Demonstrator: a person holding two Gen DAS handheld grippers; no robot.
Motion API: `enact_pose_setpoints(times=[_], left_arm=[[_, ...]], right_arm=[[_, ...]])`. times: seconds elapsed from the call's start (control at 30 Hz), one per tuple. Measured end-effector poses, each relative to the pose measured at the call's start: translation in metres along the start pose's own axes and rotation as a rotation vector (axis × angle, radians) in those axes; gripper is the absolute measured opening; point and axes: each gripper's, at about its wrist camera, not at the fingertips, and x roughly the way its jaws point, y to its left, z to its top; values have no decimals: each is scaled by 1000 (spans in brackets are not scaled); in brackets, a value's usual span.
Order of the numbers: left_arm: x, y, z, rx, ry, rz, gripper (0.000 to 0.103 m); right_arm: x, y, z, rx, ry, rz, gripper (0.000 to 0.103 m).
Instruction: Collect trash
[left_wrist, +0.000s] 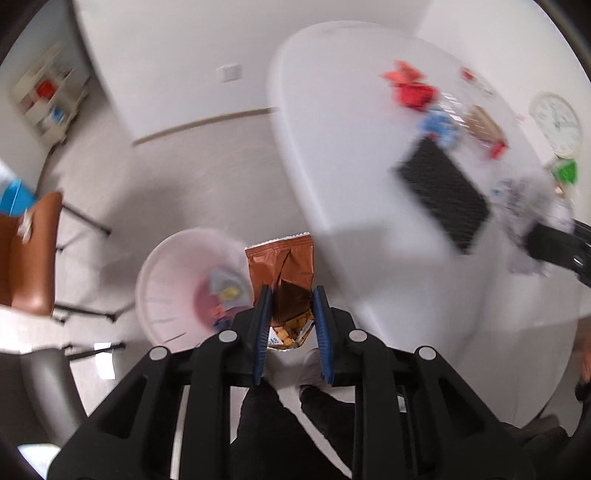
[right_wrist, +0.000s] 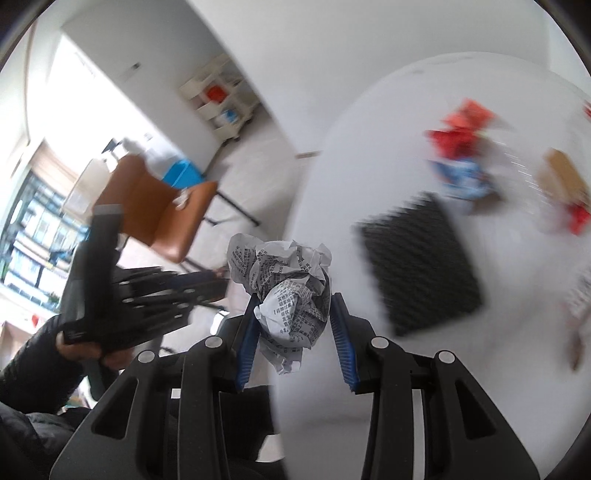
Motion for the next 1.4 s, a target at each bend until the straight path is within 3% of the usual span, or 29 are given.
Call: enact_pose_setpoints(times=[0.17, 0.23, 0.3, 0.37, 0.5, 0.67, 0.8, 0.87, 0.93, 1.0, 1.13, 1.23, 1.4], left_arm=[[35, 61, 1, -65, 63, 21, 23], [52, 79, 3, -73, 99, 26, 30], [69, 96, 6, -93, 128, 38, 49], [75, 109, 7, -111, 138, 30, 55], [59, 133, 6, -154, 115, 23, 81], [17, 163, 6, -249, 50, 22, 95], [-21, 189, 6, -320, -16, 56, 95], [-38, 196, 4, -334, -43, 78, 95], [-51, 204, 2, -341, -67, 109, 95], [-60, 209, 0, -348, -84, 139, 95], [-71, 218, -3, -358, -99, 173, 95], [-80, 220, -3, -359, -118, 200, 95], [-99, 214, 2, -335, -165, 202, 95]], right_arm=[[45, 49, 28, -49, 44, 31, 39], [60, 62, 38, -56, 62, 31, 39], [74, 73, 47, -66, 82, 18, 39], [91, 81, 56, -73, 103, -1, 39], [112, 93, 62, -65, 132, -17, 41], [141, 107, 61, -85, 176, -38, 42], [169, 113, 59, -91, 216, -38, 44], [187, 117, 55, -94, 239, -40, 54], [203, 120, 50, -105, 265, -60, 78], [222, 123, 43, -116, 303, -91, 89], [245, 126, 33, -111, 360, -141, 92], [231, 136, 39, -112, 313, -163, 96], [162, 151, 59, -111, 134, -201, 100]])
